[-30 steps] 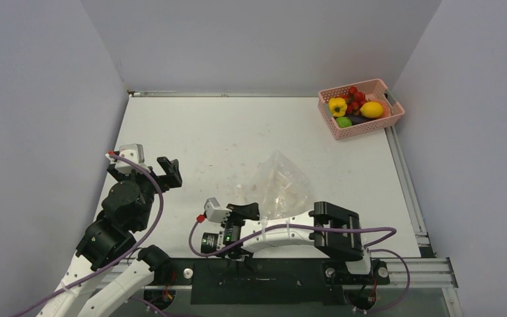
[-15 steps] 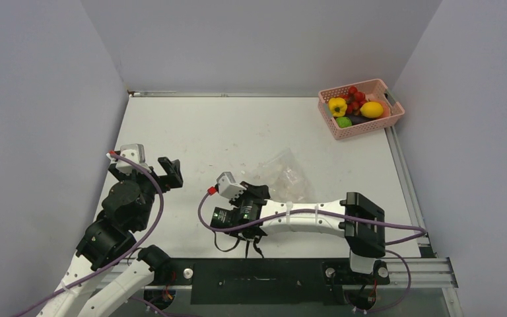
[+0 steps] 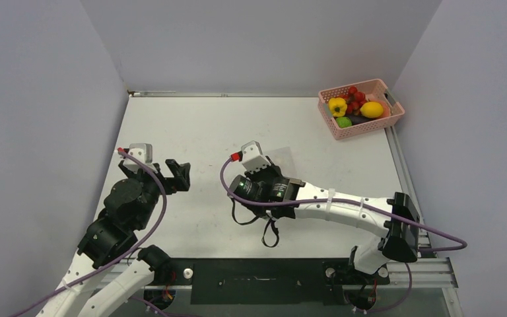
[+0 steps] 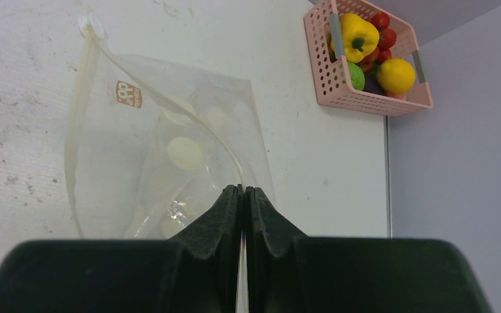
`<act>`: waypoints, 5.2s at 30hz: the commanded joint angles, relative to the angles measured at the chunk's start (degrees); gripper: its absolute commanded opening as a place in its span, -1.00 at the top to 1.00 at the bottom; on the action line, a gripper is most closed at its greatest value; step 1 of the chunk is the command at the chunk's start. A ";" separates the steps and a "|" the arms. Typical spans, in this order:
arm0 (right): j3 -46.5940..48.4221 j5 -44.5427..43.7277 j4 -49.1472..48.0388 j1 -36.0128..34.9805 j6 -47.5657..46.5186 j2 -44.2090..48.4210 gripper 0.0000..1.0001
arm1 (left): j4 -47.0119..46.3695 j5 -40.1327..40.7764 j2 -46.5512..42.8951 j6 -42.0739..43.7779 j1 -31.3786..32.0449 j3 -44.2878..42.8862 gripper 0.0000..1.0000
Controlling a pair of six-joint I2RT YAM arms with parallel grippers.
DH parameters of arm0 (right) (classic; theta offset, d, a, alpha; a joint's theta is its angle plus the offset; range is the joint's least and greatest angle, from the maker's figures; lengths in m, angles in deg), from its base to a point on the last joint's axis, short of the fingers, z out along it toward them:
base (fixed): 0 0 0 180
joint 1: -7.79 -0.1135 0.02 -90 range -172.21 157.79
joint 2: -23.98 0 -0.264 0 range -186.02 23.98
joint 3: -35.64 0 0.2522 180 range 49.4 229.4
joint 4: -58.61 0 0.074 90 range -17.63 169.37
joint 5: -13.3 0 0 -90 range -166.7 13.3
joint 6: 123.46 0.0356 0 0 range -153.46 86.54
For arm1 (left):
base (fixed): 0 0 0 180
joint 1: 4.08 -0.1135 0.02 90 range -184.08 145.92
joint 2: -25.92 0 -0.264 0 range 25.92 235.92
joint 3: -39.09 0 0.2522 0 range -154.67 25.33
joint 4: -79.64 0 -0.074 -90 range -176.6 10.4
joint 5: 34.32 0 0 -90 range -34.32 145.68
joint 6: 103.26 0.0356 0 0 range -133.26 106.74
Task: Place the food in the zip-top bag and seal the zipper
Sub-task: Pick up the zipper food storage bag at the center of the board, then open the zipper of the food storage bag at the center of the board.
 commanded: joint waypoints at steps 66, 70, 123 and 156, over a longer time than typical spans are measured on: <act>-14.75 -6.77 -40.39 -10.45 -8.58 13.32 0.89 | -3.48 -40.41 26.68 -22.59 0.26 -1.02 -0.04; -15.23 -9.62 -40.83 -11.06 -8.39 12.91 0.89 | -1.01 -39.78 26.86 -20.57 0.26 -2.32 0.22; -24.20 23.13 -58.76 9.71 15.65 2.13 0.89 | 11.99 -4.56 33.76 6.96 1.41 -20.69 1.00; -19.17 43.54 -58.16 12.39 0.57 6.39 -0.13 | 4.60 -9.74 30.88 8.82 1.50 -10.98 1.00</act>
